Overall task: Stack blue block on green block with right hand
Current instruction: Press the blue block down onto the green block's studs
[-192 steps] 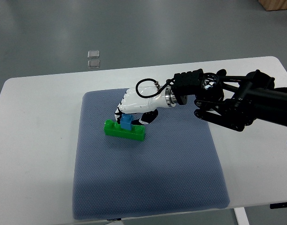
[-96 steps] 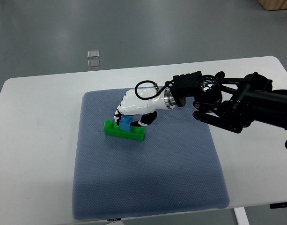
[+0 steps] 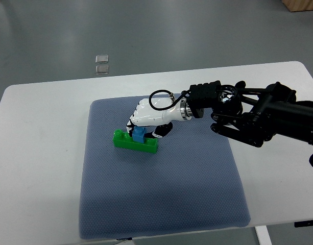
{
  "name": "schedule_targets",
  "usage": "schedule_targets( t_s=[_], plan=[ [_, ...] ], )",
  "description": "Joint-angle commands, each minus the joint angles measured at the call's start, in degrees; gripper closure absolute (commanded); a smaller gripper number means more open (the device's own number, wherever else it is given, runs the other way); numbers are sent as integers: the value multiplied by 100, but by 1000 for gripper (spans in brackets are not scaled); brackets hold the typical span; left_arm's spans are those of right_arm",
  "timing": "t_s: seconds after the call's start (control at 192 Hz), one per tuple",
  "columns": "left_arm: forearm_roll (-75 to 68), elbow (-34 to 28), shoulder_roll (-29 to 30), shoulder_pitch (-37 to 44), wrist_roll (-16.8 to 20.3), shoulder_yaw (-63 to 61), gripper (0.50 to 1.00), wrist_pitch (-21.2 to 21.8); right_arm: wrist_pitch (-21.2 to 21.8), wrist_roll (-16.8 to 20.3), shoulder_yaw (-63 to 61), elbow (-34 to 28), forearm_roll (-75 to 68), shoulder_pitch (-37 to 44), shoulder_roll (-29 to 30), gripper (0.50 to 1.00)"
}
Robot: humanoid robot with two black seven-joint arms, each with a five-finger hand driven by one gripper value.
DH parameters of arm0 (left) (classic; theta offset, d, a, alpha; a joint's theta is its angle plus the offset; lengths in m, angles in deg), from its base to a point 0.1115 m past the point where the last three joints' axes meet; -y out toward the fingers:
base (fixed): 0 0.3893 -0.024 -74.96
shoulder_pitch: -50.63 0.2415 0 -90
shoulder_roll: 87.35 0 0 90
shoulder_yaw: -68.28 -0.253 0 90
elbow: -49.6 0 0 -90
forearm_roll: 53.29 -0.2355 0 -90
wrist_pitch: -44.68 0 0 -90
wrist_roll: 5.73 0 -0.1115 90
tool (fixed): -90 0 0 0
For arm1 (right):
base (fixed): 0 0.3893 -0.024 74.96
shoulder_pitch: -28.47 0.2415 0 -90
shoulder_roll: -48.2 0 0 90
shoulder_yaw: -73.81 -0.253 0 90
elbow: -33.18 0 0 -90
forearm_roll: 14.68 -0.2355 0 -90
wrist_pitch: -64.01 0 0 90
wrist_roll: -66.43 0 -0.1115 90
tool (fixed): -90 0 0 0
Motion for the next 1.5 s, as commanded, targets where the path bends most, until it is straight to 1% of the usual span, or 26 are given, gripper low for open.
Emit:
schedule_targets(
  t_s=[0.0, 0.433, 0.705, 0.851, 1.404, 1.493],
  plan=[
    [4, -6, 0, 4, -4, 1, 500, 0, -2, 0, 3, 0, 8, -7, 0, 944],
    [4, 2, 0, -4, -4, 1, 500, 0, -2, -9, 12, 0, 8, -68, 26, 944],
    [-5, -6, 0, -4, -4, 1, 500, 0, -11, -9, 3, 62, 25, -112, 88, 944],
    [3, 2, 0, 4, -4, 1, 500, 0, -81, -18, 3, 194, 78, -130, 132, 944],
    [4, 2, 0, 4, 5, 1, 500, 0, -90, -18, 12, 282, 122, -174, 211, 944],
    [3, 2, 0, -4, -4, 1, 500, 0, -90, -18, 3, 291, 122, -174, 202, 932]
  ],
)
